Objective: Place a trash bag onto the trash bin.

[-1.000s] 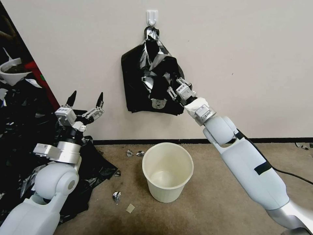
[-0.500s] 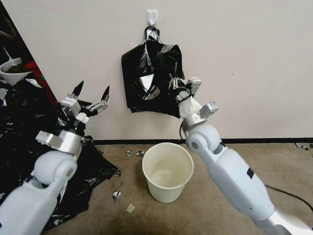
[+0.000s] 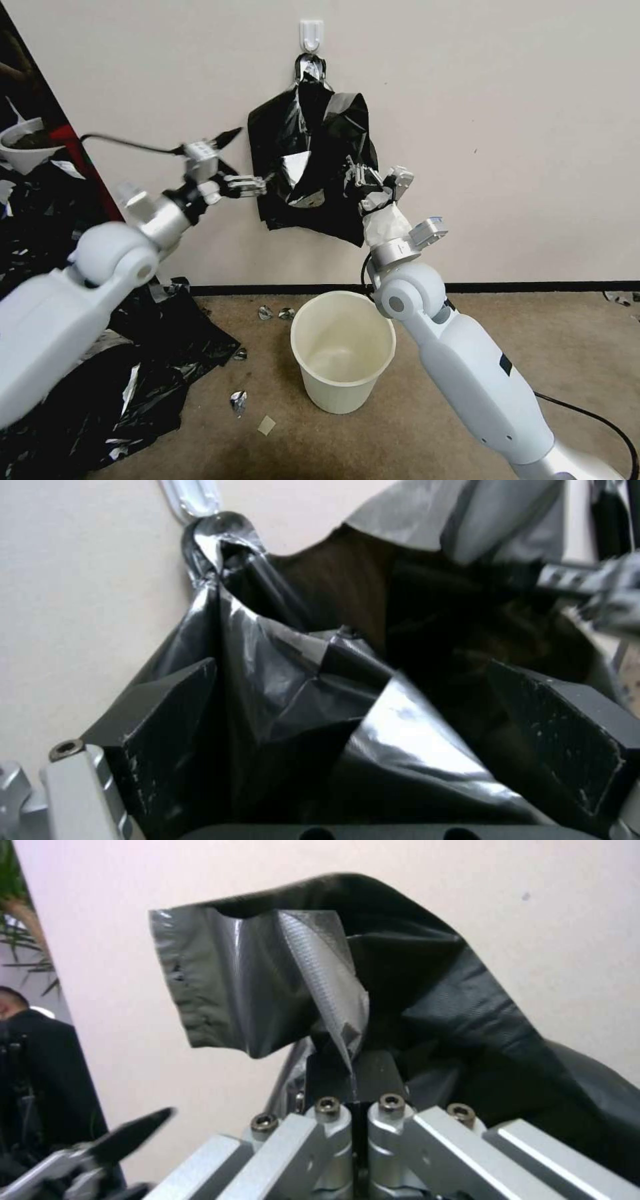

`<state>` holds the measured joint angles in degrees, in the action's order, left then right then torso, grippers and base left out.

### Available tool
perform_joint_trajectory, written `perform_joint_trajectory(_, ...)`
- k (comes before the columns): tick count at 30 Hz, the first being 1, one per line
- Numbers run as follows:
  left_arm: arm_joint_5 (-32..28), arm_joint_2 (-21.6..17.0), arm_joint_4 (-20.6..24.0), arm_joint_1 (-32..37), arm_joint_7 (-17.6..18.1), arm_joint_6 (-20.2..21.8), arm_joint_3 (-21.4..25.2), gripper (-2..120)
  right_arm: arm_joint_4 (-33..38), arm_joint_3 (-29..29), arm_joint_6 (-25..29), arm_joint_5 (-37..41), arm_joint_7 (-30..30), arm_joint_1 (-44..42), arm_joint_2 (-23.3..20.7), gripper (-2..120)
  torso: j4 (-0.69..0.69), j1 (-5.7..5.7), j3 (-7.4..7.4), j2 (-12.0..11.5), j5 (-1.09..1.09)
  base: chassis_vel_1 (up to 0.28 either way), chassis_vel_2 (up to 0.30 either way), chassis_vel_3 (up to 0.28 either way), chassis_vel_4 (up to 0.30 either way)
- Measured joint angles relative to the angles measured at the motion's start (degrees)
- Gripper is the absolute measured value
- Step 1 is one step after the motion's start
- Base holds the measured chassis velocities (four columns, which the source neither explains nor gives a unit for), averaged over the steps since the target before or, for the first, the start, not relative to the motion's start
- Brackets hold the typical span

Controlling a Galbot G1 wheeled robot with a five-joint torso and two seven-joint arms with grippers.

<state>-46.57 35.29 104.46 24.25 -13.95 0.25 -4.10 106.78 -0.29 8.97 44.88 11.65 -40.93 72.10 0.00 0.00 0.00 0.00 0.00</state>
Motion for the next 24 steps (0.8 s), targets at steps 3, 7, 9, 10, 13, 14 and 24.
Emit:
perform_joint_trajectory(3,0.50,0.85,-0.43,-1.32,-0.26,0.88,-1.08,100,0.40,0.18,-0.08,-0.38,-0.79,-0.38,-0.11,0,0.00,0.00,0.00,0.00,0.00,0.000,0.000,0.000,0.000)
perform_joint_trajectory(7,2.79,2.17,-0.92,-1.68,-1.99,2.31,-2.30,100,0.66,0.23,-0.20,-1.60,-1.92,-1.01,-0.43,0,0.01,0.00,0.00,0.00,0.00,0.000,0.000,0.000,0.000)
perform_joint_trajectory(9,3.72,2.71,-1.20,-1.59,-2.08,2.45,-2.40,100,0.66,0.23,-0.21,-1.84,-2.10,-1.06,-0.42,0,0.01,0.00,0.00,0.00,0.00,0.000,0.000,0.000,0.000)
perform_joint_trajectory(10,4.63,3.17,-1.50,-1.45,-2.08,2.58,-2.44,100,0.66,0.22,-0.21,-2.00,-2.25,-1.12,-0.38,0,0.00,0.00,0.00,0.00,0.00,0.000,0.000,0.000,0.000)
perform_joint_trajectory(13,6.53,4.40,-2.48,-1.14,-1.77,2.75,-2.53,99,0.69,0.17,-0.24,-2.21,-2.50,-1.22,-0.25,0,0.00,0.00,0.00,0.00,0.00,0.000,0.000,0.000,0.000)
perform_joint_trajectory(14,7.06,4.99,-2.91,-1.06,-1.26,2.78,-2.63,96,0.73,0.09,-0.26,-2.33,-2.64,-1.25,-0.10,0,0.01,0.00,0.00,0.00,0.00,0.000,0.000,0.000,0.000)
perform_joint_trajectory(24,8.88,7.57,-5.72,-1.71,-1.69,4.63,-3.85,63,0.83,-0.37,-0.53,-3.33,-3.09,-1.35,1.22,0,0.00,0.00,0.00,0.00,0.00,0.000,0.000,0.000,0.000)
